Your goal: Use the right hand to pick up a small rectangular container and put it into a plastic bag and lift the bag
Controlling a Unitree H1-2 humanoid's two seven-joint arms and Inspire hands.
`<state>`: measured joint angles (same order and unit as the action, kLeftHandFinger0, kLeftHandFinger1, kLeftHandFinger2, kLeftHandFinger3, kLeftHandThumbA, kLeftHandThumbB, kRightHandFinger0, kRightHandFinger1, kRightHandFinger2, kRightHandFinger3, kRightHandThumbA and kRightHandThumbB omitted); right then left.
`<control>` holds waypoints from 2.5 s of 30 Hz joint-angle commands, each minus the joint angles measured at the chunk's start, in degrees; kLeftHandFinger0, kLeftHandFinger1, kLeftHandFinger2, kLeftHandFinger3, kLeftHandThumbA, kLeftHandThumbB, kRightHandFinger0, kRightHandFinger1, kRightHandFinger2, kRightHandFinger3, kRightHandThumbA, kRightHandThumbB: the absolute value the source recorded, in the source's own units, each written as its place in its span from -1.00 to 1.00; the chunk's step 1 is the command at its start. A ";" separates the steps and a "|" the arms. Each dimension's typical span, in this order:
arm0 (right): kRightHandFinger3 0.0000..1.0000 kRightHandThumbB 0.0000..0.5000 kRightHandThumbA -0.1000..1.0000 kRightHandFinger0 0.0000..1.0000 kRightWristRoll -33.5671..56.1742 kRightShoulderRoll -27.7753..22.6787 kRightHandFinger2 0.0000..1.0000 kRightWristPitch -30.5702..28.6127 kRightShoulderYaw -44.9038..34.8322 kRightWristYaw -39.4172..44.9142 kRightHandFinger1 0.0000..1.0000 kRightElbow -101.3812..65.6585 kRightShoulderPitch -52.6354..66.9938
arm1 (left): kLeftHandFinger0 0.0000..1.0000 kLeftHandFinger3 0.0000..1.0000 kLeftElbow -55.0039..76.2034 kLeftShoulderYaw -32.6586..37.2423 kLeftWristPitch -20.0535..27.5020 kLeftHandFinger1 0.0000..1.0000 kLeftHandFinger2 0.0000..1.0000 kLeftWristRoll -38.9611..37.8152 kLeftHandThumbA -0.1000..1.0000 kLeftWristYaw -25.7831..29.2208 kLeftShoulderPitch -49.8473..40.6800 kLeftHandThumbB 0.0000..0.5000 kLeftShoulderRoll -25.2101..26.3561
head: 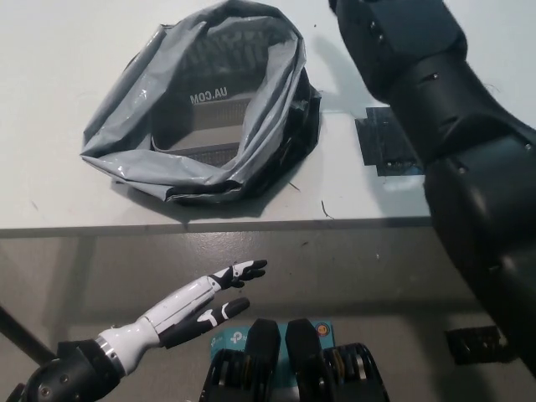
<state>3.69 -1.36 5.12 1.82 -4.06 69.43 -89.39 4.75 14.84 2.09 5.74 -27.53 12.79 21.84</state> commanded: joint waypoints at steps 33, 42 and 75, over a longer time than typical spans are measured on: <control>1.00 -0.08 1.00 1.00 -21.40 -2.25 1.00 -29.74 1.44 -8.33 1.00 -100.88 72.87 | 1.00 1.00 -1.57 -16.04 6.40 1.00 1.00 -6.67 1.00 15.33 5.90 -0.02 -8.67; 1.00 -0.23 1.00 1.00 -21.57 -3.65 1.00 -32.05 5.81 -12.81 1.00 -78.54 77.19 | 1.00 1.00 -2.38 -16.22 8.19 1.00 1.00 -5.20 1.00 13.58 1.78 -0.02 -9.81; 1.00 -0.14 0.99 1.00 -11.23 -6.63 1.00 -32.05 11.49 -11.56 1.00 -71.59 94.24 | 1.00 1.00 -4.42 -18.36 14.75 1.00 1.00 -4.11 1.00 14.83 -15.43 0.27 -14.90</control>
<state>-11.03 -9.67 -22.61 14.98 -15.80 0.01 6.72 0.64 -2.10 12.80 3.17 -16.46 -5.40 7.17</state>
